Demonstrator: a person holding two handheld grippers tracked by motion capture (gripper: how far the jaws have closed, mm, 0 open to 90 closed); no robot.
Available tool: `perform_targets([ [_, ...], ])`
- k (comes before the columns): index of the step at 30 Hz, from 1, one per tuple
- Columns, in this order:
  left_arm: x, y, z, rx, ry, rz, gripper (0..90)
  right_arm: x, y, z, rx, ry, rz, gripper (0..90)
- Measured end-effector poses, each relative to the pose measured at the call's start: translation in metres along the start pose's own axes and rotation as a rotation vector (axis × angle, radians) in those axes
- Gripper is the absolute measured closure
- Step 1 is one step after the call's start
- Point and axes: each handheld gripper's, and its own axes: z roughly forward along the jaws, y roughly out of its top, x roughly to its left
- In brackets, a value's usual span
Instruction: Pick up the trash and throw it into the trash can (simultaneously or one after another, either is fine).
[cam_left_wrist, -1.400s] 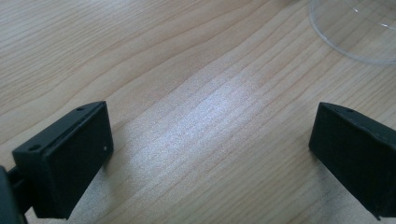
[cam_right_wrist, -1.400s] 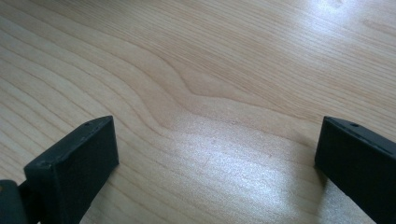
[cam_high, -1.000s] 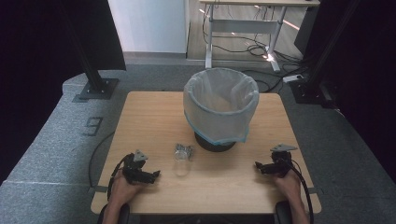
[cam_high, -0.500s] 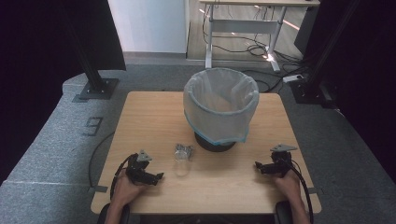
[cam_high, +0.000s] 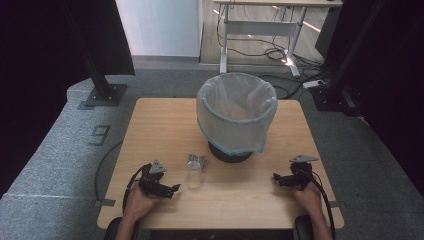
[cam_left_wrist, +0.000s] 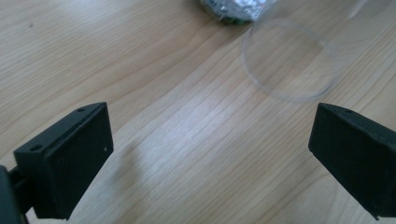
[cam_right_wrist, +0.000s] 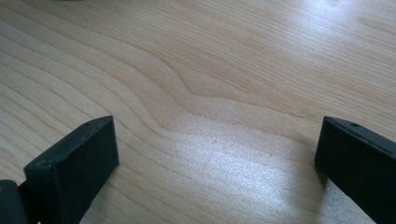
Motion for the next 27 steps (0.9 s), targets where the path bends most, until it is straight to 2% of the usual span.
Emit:
perform_targets([
  [9, -0.013, 0.011, 0.008, -0.025, -0.028, 0.041, 0.1, 0.0, 0.0, 0.0, 0.0, 0.0, 0.0, 0.0],
  [27, -0.028, 0.028, 0.029, -0.022, -0.059, 0.087, 3.0, 0.0, 0.0, 0.0, 0.0, 0.0, 0.0, 0.0],
])
